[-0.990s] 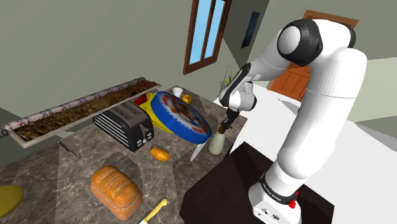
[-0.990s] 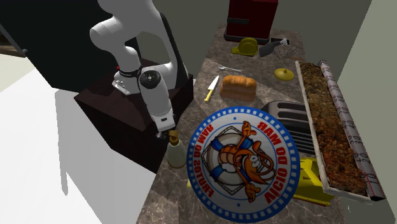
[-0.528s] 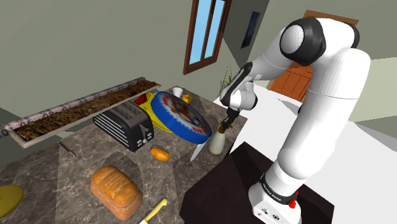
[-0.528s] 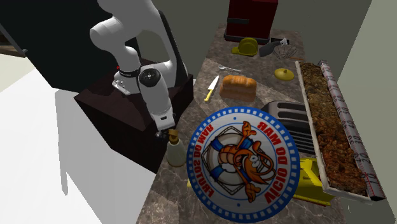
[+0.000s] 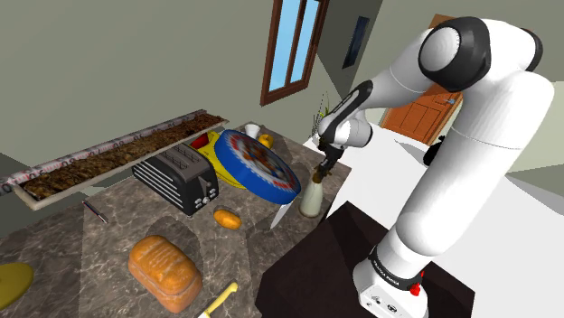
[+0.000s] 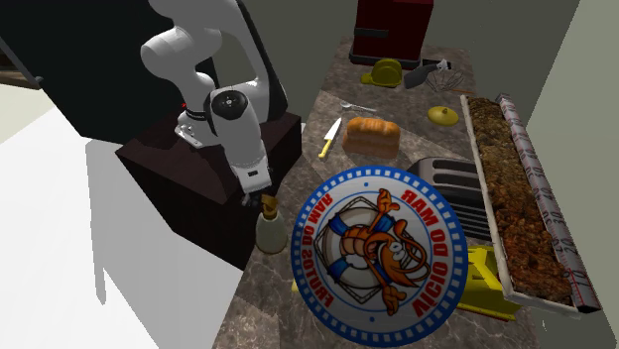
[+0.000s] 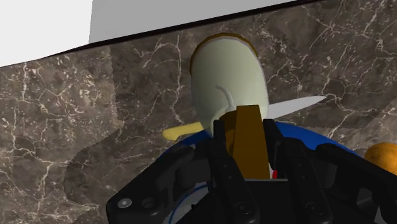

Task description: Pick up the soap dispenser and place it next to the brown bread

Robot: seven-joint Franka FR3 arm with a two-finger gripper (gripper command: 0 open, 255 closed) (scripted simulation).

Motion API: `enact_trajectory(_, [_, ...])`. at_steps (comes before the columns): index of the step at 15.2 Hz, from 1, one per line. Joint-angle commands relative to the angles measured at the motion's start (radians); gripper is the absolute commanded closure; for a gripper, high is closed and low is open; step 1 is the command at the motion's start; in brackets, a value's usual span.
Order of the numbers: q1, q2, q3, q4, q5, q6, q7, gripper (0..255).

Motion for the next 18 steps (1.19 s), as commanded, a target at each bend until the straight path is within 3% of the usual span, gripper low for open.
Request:
enact_trajectory(1, [0.006, -0.039, -0.015, -0.004, -0.046, -0.029, 0.034, 255])
enact_trajectory(9, [0.002, -0.162, -0.029, 0.004, -0.172, -0.142, 0.129, 255])
enact_trajectory(18, [-0.015, -0.278, -0.017, 0.036, -0.255, -0.279, 0.196, 255])
